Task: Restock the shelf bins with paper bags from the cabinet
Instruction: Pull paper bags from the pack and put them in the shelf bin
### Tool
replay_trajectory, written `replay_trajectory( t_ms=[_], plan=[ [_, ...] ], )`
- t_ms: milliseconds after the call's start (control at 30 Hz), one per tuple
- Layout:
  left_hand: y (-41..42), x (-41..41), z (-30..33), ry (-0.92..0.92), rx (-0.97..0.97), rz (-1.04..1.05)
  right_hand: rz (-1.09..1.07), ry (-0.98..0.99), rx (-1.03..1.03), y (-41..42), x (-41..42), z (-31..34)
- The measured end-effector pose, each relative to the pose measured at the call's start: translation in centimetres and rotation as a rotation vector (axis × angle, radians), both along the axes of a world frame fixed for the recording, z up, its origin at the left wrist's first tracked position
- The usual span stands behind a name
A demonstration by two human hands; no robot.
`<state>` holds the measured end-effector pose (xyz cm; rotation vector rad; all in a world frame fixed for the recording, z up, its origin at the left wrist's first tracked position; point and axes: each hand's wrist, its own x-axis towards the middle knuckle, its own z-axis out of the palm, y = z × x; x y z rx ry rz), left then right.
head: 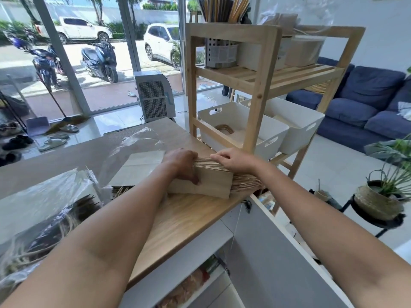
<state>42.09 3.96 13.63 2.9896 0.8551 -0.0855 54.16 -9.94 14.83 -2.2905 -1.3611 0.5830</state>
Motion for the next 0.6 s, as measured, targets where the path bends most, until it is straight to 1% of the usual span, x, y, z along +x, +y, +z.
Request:
replay_trajectory(
  t_ms=[33, 100, 167, 200, 367, 600],
  plan=[
    [0.0, 0.0, 0.1, -0.004, -0.005, -0.017, 0.018, 0.042, -0.015, -0.4, 0.5, 1.0],
    [-0.1, 0.3, 0.2, -0.002, -0.021, -0.054, 0.064, 0.079, -0.123, -1.3, 1.7, 2.3],
    [-0.3, 0.6, 0.3, 0.002, -0.04, -0.084, 0.097, 0.112, -0.238, -1.8, 2.7, 2.5],
    [-0.3, 0.7, 0.3, 0.003, -0.05, -0.095, 0.102, 0.134, -0.258, -1.8, 3.2, 2.3],
    [0.0, 0.8, 0.2, 0.048, -0.041, -0.102, 0.104, 0.216, -0.226, -1.6, 4.1, 1.8],
    [0.0, 0.4, -0.5, 0.026, -0.006, -0.103, 0.054, 0.267, -0.186, -1.1, 4.5, 1.6]
  ],
)
